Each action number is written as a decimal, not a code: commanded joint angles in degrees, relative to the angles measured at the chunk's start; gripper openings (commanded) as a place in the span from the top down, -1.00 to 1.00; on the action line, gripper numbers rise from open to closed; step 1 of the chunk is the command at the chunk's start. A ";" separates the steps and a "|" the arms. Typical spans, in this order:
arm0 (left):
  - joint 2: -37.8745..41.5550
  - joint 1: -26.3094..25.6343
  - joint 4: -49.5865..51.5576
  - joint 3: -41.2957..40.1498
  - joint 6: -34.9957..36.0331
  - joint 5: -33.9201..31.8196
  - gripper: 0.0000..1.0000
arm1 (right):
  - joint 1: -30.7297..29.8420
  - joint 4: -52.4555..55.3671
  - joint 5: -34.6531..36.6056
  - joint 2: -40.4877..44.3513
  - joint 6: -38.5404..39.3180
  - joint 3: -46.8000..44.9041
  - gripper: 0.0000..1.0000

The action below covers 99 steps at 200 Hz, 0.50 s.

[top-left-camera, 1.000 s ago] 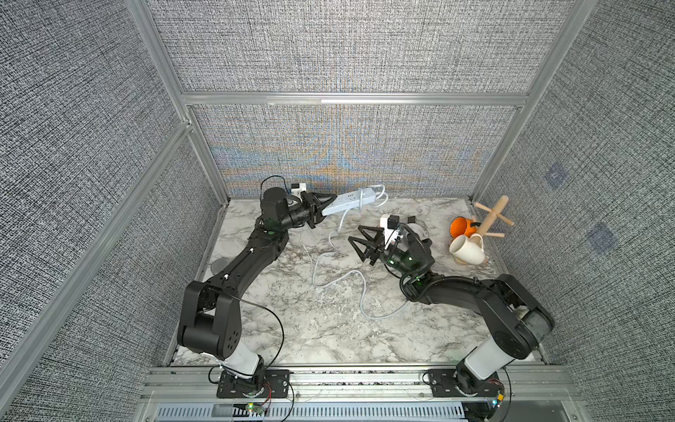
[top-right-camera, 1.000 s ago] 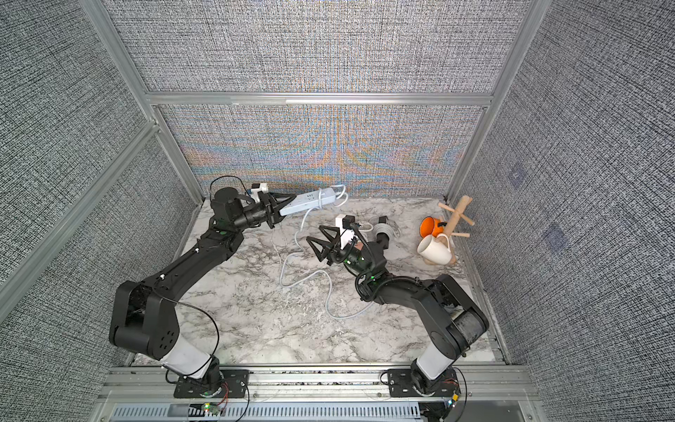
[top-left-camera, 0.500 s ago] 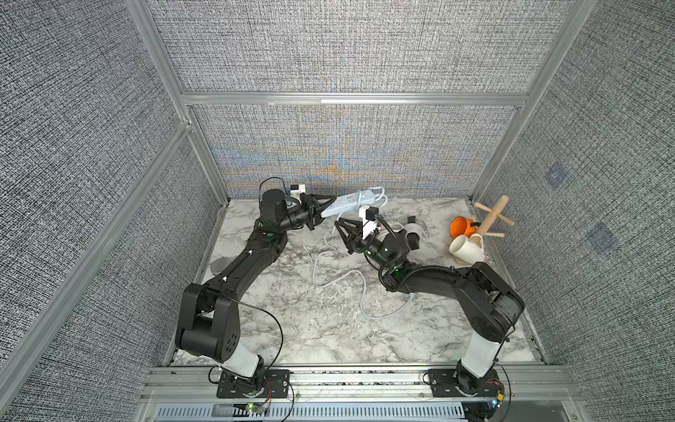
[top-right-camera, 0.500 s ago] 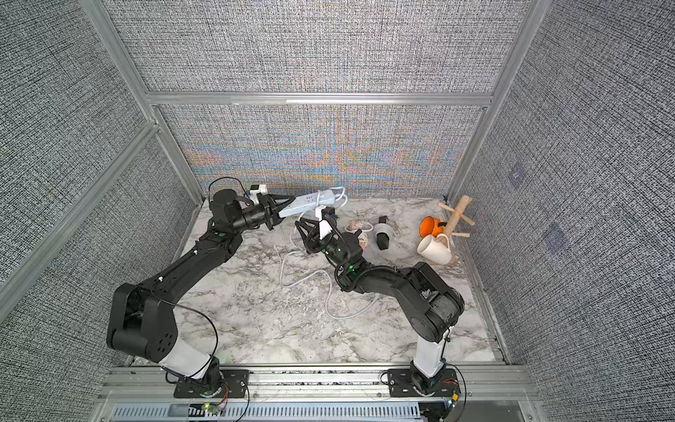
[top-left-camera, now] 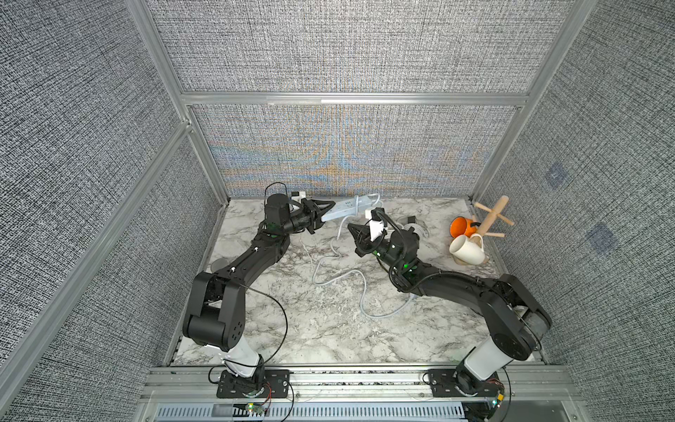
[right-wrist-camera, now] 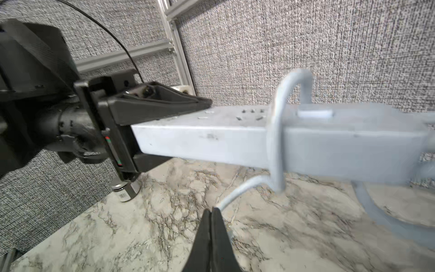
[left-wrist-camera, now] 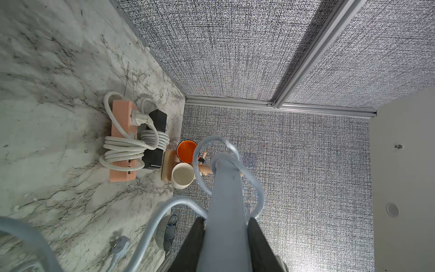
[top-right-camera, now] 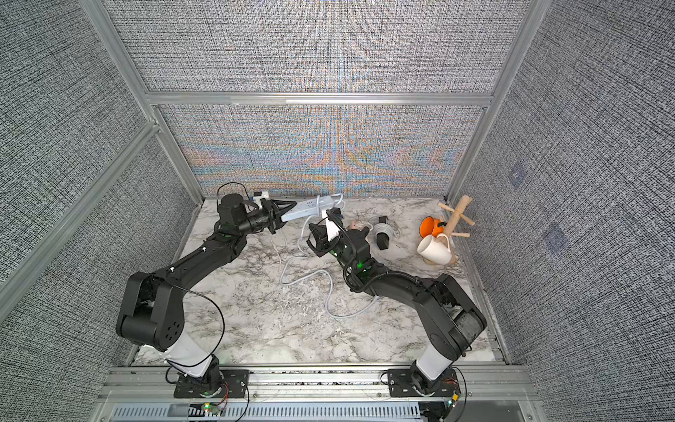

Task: Unwrap the cord wrapped around the power strip
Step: Unwrap the power cord from the power strip.

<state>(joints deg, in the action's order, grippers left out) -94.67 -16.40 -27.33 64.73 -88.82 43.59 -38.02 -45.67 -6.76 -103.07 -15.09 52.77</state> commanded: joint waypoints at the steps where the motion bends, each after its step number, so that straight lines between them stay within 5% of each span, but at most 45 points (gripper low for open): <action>1: 1.00 -0.11 -4.05 0.13 -0.16 -0.25 1.00 | -0.11 6.09 1.49 -1.77 -2.51 2.44 -0.13; 19: 2.05 -0.12 -3.62 -0.29 -0.13 -0.56 1.00 | -0.59 5.27 2.51 -3.38 -2.88 3.86 -0.54; 40: 2.89 -0.42 -3.25 -0.48 -0.13 -0.68 1.00 | -0.92 2.34 3.07 -5.38 -3.92 5.16 -0.74; 99: 4.88 -1.57 -4.17 -2.01 -1.54 -0.22 1.00 | -1.69 -1.32 2.89 -11.52 -5.83 11.13 -0.57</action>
<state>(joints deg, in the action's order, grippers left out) -90.94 -17.74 -27.22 63.18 -89.89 41.43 -39.40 -45.08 -3.99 -113.58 -19.66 62.13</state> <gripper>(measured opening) 0.298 0.828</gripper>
